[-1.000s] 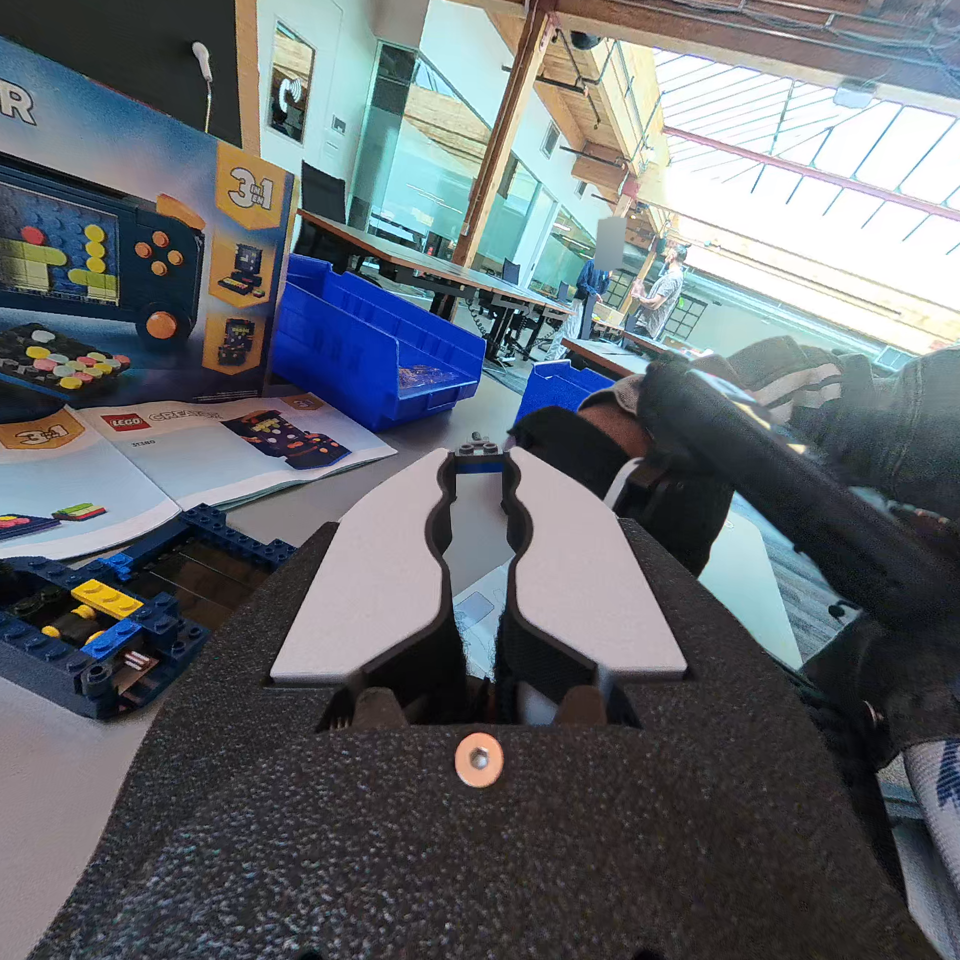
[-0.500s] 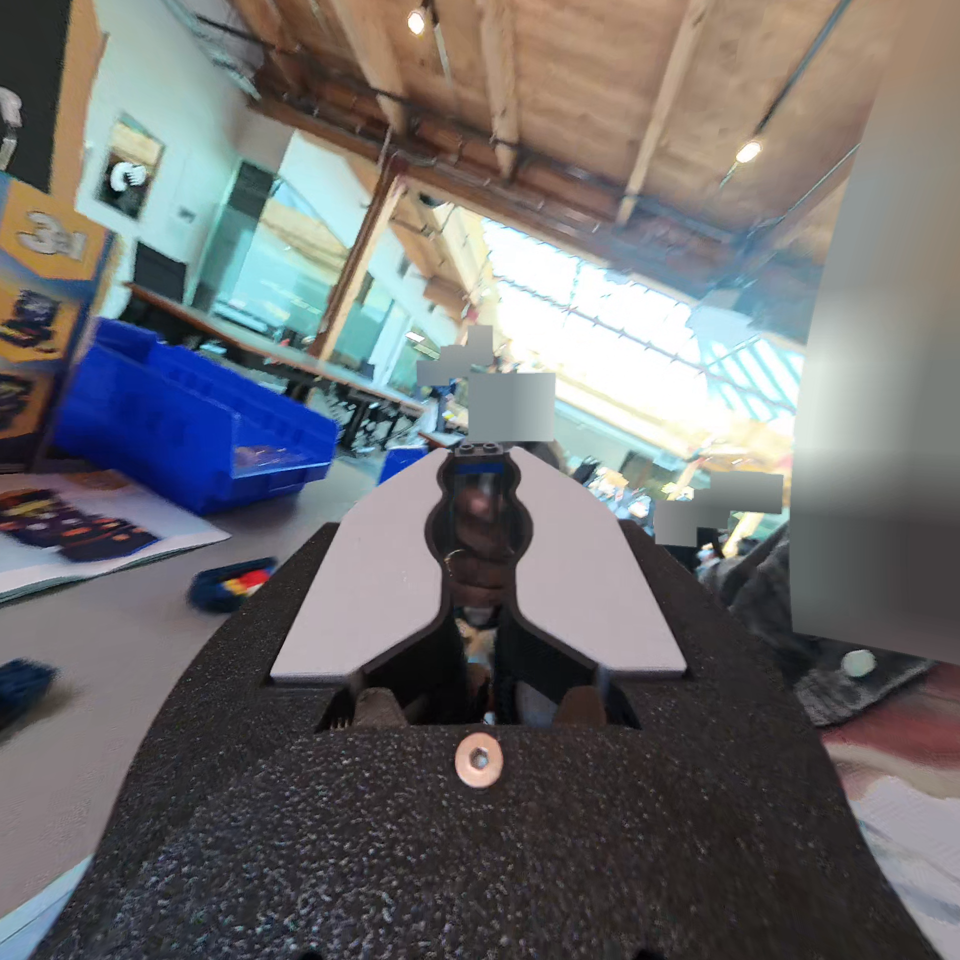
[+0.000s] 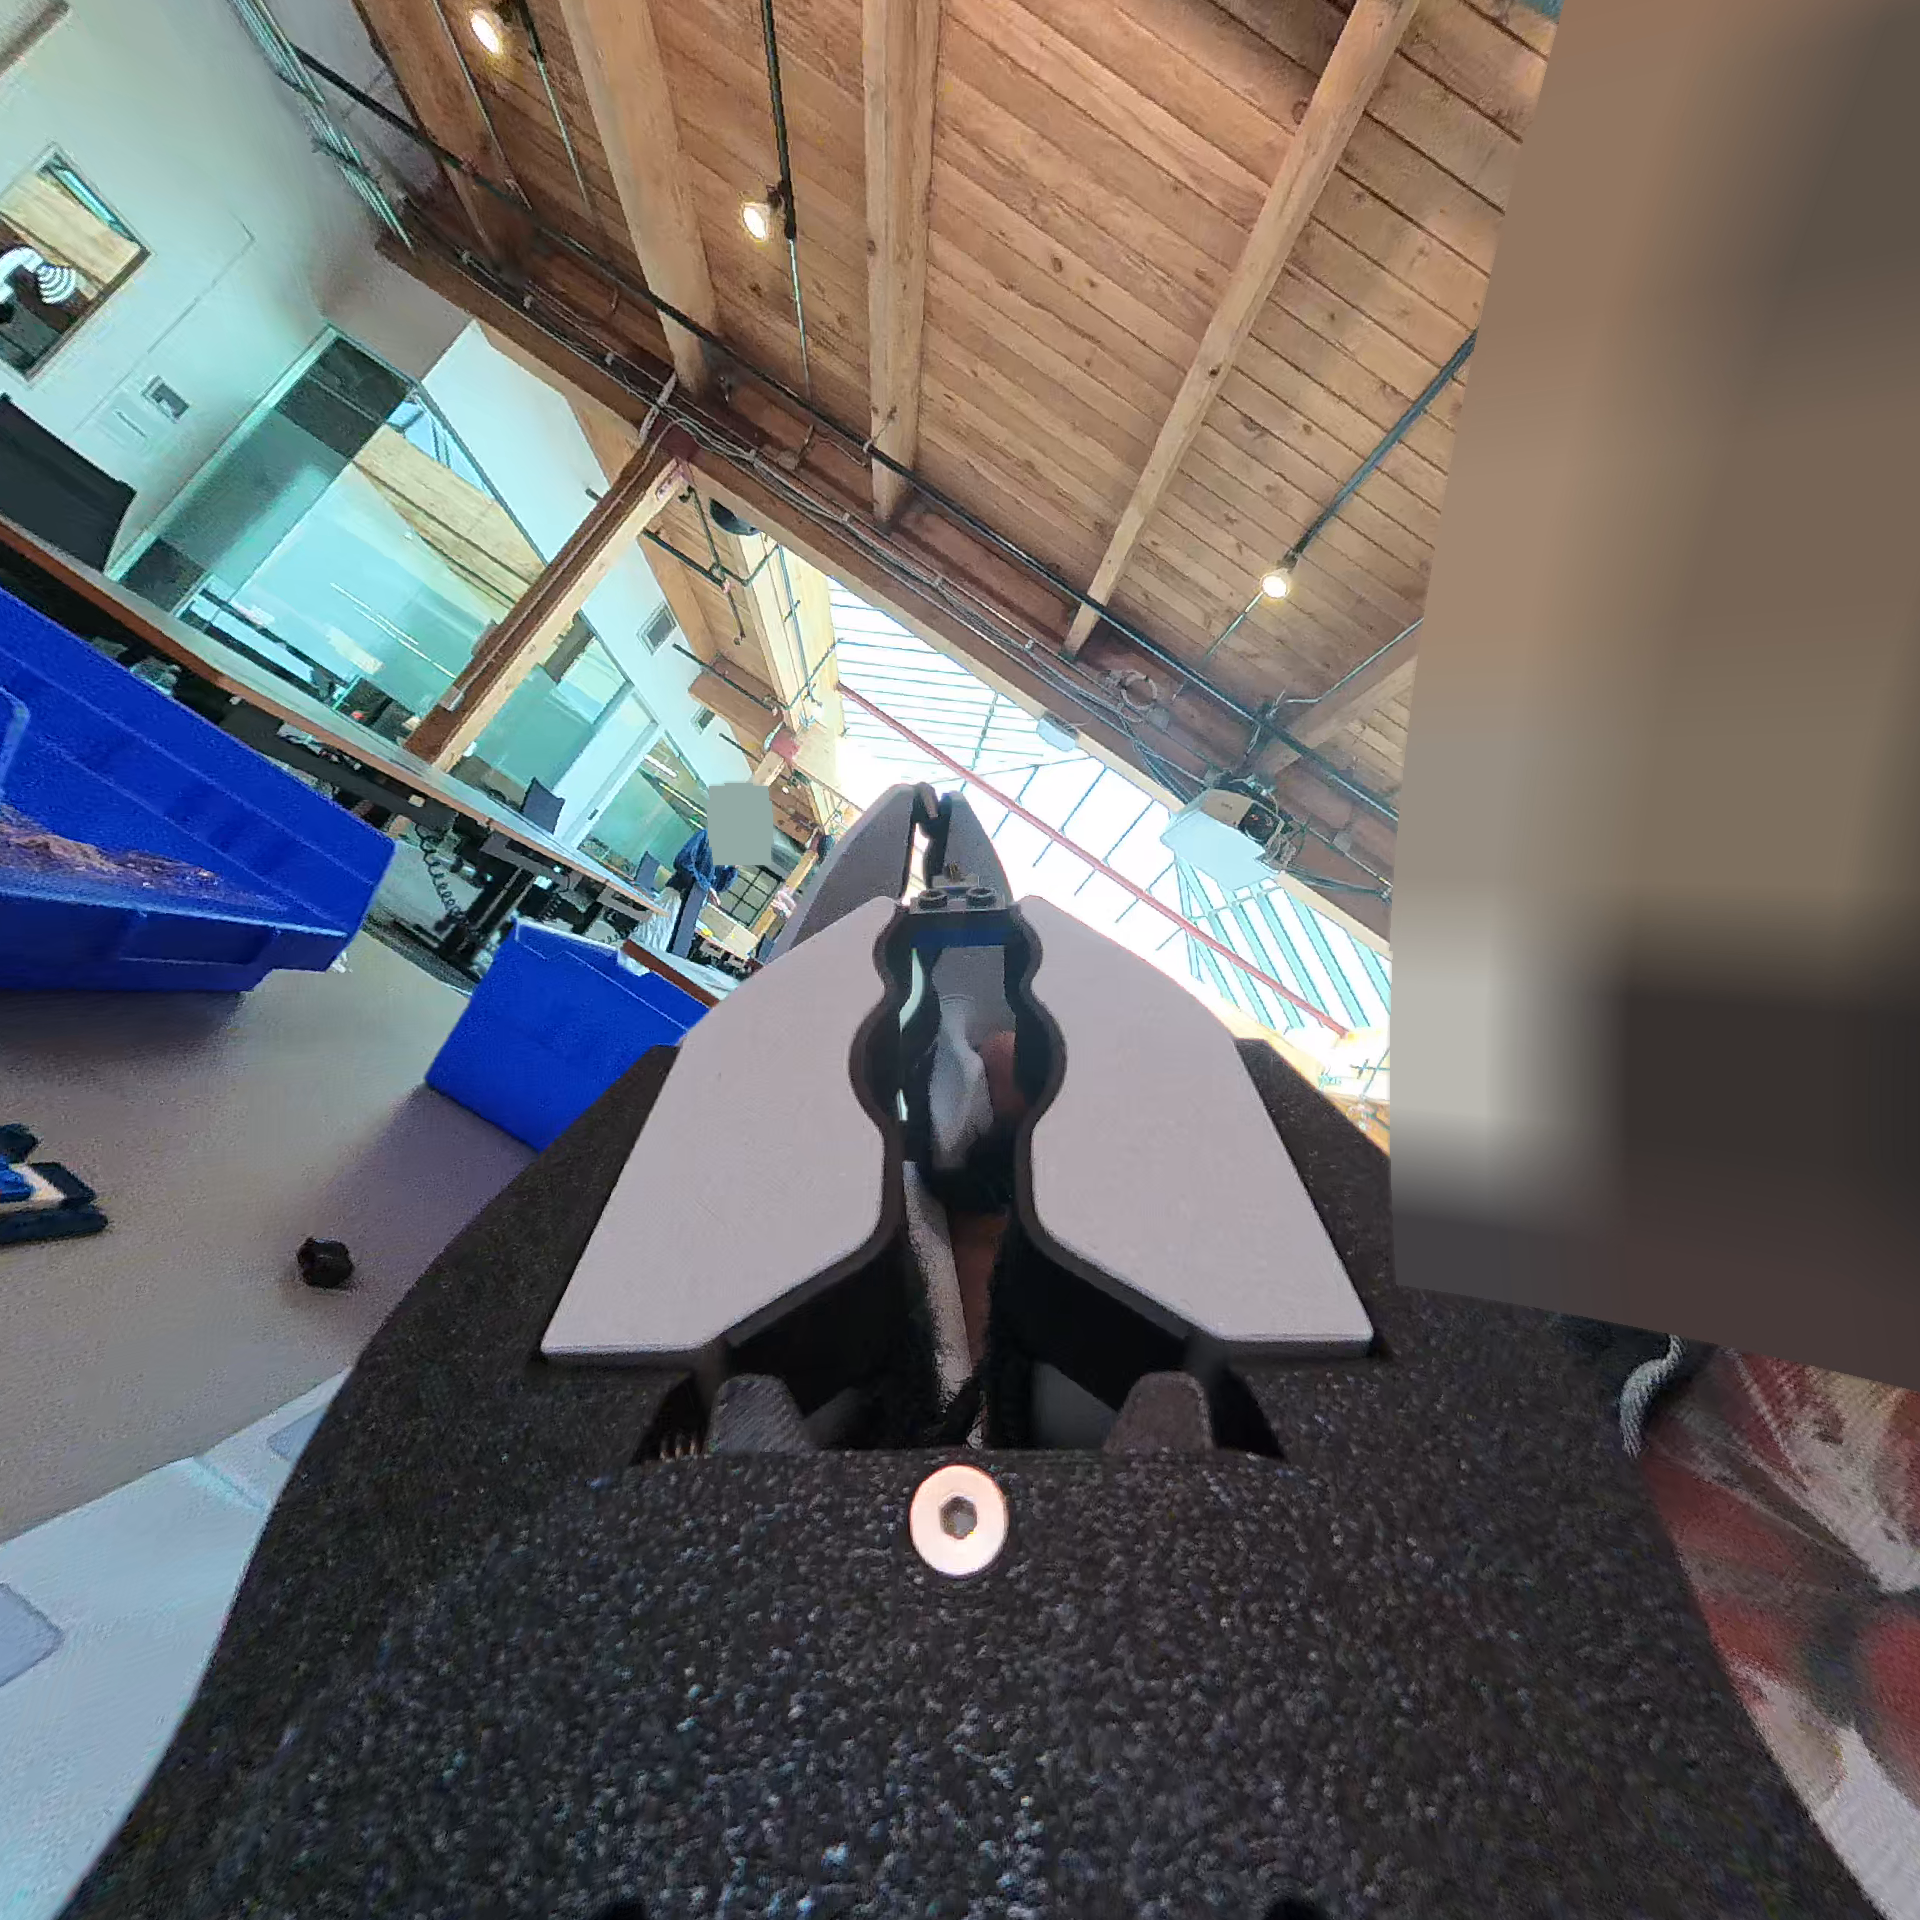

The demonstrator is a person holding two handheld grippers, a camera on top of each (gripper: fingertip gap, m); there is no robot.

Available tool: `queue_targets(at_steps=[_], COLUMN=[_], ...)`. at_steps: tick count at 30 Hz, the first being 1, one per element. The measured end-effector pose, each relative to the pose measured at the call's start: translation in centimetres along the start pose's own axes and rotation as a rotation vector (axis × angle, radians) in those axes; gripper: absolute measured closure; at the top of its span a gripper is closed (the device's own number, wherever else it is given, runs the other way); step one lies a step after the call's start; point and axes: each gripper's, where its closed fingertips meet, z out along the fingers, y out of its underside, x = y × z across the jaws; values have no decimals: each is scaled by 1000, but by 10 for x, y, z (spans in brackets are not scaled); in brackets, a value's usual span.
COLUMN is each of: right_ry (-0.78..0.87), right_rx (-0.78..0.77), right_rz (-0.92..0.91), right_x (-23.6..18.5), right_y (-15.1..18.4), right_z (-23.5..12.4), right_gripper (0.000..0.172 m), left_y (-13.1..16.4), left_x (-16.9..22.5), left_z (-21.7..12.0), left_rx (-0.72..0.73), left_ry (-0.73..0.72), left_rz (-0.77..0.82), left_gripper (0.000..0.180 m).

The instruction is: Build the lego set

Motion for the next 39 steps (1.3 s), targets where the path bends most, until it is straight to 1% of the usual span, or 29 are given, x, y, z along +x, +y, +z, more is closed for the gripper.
queue_targets(at_steps=[3, 6, 8, 12, 17, 21, 24, 26, 29, 39], right_ry=[28, 51, 63, 79, 87, 110, 102, 83, 102, 110], right_rx=[11, 13, 48, 12, 20, -48, -38, 3, -45, -46], right_rz=[-64, -111, -90, -66, -51, -54, -42, -43, -55, -39], right_x=[-8, -12, -11, -9, -10, -7, -8, -12, -10, -5], right_y=[4, 8, 2, 4, -1, 6, 3, -3, 2, 3], right_z=[-3, -10, -15, -17, -20, -19, -21, -22, -19, -20], right_gripper=[167, 167, 167, 167, 167, 167, 167, 167, 166, 167], left_y=[5, 13, 14, 20, 17, 21, 22, 17, 18, 18], left_x=[4, 4, 5, 6, 6, 6, 6, 5, 5, 1], left_z=[4, 7, 7, 10, 9, 13, 14, 12, 14, 12], left_rx=[55, 68, 91, 84, 141, 120, 123, 153, 142, 147], left_ry=[-10, -24, -13, -12, -42, -54, -47, -52, -52, -65], left_rz=[-11, -7, -25, -33, -12, 10, -3, -12, 3, -9], left_gripper=[165, 165, 165, 165, 165, 164, 165, 165, 165, 165])
